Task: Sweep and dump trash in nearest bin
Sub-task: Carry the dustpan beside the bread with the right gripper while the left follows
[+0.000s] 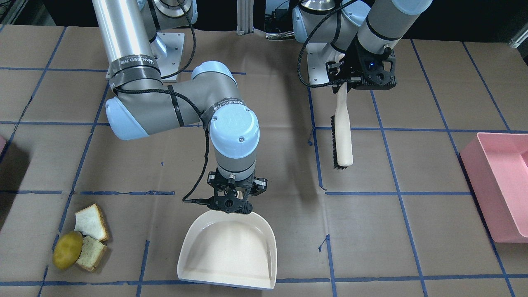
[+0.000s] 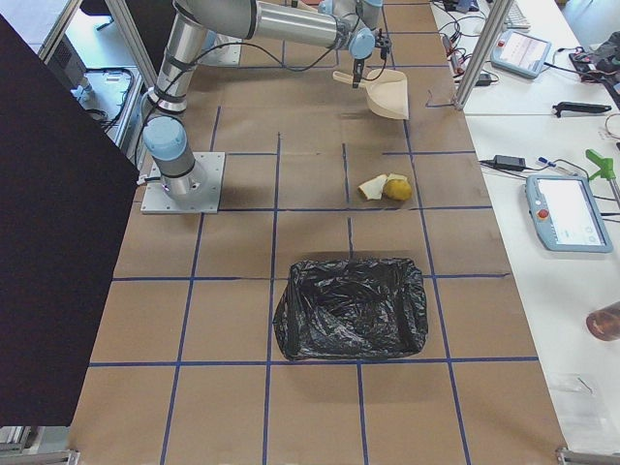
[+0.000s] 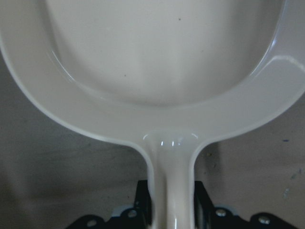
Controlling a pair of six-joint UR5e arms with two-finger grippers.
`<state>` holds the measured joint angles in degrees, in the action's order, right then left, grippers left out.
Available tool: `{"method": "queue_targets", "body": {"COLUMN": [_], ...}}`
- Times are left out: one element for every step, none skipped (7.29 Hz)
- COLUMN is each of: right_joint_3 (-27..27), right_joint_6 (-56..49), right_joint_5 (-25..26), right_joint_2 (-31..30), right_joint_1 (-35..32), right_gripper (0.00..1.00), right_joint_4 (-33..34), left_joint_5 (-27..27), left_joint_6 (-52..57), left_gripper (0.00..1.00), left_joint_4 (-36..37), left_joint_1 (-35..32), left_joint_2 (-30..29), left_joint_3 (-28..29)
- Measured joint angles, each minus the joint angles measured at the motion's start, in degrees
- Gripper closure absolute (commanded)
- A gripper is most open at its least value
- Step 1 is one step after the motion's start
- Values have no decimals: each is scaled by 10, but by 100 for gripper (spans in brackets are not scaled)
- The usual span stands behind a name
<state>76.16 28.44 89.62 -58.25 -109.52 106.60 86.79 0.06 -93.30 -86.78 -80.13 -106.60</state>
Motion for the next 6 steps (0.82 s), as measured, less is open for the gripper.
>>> {"method": "queue_targets", "body": {"right_joint_3": [-27, -50, -63, -67, -67, -67], "right_joint_6": [-9, -28, -49, -76, -116, -163], "right_joint_5": [-1, -1, 0, 1, 3, 4], "right_joint_2": [-9, -16, -24, -34, -50, -69], "right_joint_1": [14, 27, 38, 50, 68, 93], "right_gripper": [94, 94, 94, 94, 94, 94], "right_joint_4": [-43, -85, -116, -144, -176, -211], "left_joint_5": [0, -1, -8, -22, -33, -38], "left_joint_6": [0, -2, -5, -15, -31, -43], "left_gripper": [100, 100, 100, 100, 100, 100], "left_joint_4": [1, 2, 3, 3, 3, 5], "left_joint_1": [0, -1, -3, -4, -8, -17], "left_joint_2": [-3, -6, -8, -9, -10, -11], "left_joint_3": [1, 1, 2, 3, 3, 5]}}
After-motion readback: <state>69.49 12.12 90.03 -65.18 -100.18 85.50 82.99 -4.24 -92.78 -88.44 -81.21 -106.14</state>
